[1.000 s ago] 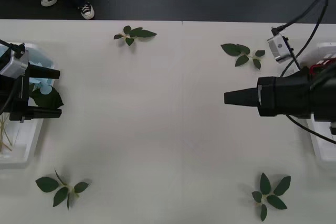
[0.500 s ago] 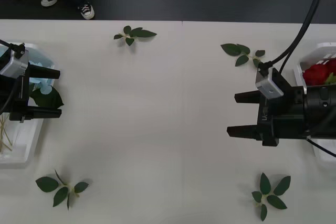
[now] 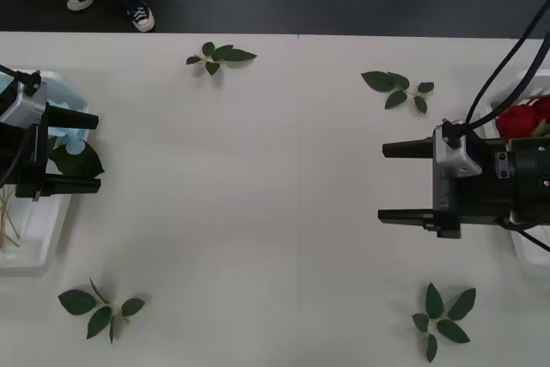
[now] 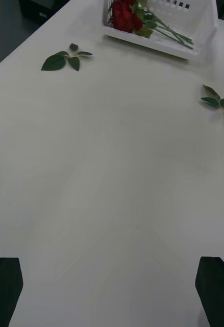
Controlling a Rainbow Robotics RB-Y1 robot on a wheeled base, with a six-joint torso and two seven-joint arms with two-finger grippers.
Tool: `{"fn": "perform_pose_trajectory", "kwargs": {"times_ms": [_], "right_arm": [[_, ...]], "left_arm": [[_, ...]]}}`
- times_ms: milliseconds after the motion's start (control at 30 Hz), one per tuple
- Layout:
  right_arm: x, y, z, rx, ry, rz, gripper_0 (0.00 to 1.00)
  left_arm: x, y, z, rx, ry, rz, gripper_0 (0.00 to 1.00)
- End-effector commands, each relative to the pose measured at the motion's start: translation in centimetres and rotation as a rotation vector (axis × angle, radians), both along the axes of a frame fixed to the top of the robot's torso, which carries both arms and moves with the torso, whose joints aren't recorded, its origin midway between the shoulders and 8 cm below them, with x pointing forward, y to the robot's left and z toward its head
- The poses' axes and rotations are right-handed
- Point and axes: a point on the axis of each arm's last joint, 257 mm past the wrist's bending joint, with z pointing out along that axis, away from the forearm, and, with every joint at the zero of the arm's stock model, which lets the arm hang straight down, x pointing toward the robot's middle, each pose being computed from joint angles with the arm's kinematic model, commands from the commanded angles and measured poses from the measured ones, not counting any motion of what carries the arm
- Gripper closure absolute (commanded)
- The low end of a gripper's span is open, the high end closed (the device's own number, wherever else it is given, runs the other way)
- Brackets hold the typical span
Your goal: Put the red flowers into the right box and the blue flowers into the left box
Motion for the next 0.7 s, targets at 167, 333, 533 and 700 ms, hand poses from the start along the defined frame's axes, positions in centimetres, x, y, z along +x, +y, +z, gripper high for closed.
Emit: {"fn": "perform_pose_trajectory", "kwargs": {"times_ms": [167,333,533,700], "right_arm": [[0.2,1.8,0.4,0.056,0.003,0.011,0.17],[0.1,1.9,0.3,0.059,0.010,0.017,0.17],[-0.2,2.0,0.2,0.102,0.050,0.032,0.17],[-0.8,2.1,0.2,0.103,0.061,0.054,0.17]], "left_arm": [[0.7,0.7,2.1,0.020,-0.044,0.022,0.00],[0.7,0.7,2.1,0.020,-0.044,0.022,0.00],[0.7,0.7,2.1,0.020,-0.044,0.022,0.00],[0.7,0.7,2.1,0.020,-0.044,0.022,0.00]]}}
